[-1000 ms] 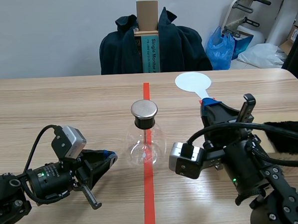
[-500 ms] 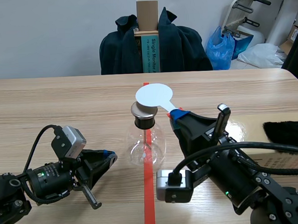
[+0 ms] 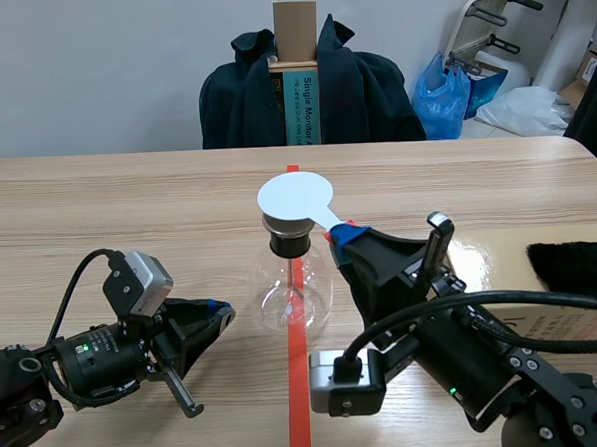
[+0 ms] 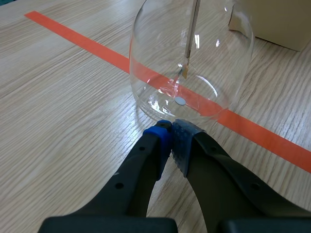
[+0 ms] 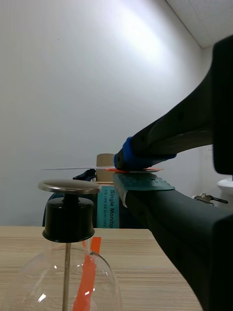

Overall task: Do the electroscope experiment.
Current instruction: 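Move the plate toward and away from the electroscope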

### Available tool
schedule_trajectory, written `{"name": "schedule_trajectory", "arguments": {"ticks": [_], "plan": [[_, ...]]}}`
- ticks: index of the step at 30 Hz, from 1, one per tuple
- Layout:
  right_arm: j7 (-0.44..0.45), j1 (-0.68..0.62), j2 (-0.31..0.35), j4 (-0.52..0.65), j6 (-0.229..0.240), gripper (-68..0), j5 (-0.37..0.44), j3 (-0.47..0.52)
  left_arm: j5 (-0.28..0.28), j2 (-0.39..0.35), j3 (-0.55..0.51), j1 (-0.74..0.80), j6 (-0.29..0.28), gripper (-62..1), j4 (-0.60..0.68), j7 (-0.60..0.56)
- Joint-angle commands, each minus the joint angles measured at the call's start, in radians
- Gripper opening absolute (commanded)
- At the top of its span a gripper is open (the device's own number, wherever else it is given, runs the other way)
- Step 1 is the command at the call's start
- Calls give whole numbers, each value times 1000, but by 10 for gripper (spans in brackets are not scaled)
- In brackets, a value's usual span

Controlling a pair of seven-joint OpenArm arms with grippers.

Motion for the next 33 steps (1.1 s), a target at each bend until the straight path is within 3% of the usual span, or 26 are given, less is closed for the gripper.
{"name": "schedule_trajectory", "arguments": {"ticks": [1, 22, 28, 33], "plan": [[-6, 13, 5, 12, -15, -667, 0, 8, -6, -3, -3, -8, 2, -577, 13, -14], [-365, 13, 5, 12, -15, -667, 0, 8, -6, -3, -3, -8, 2, -577, 13, -14], [-381, 13, 5, 12, -15, -667, 0, 8, -6, -3, -3, -8, 2, -577, 13, -14], [-313, 18, 5, 12, -14, -667, 0, 8, -6, -3, -3, -8, 2, -577, 13, -14]]}}
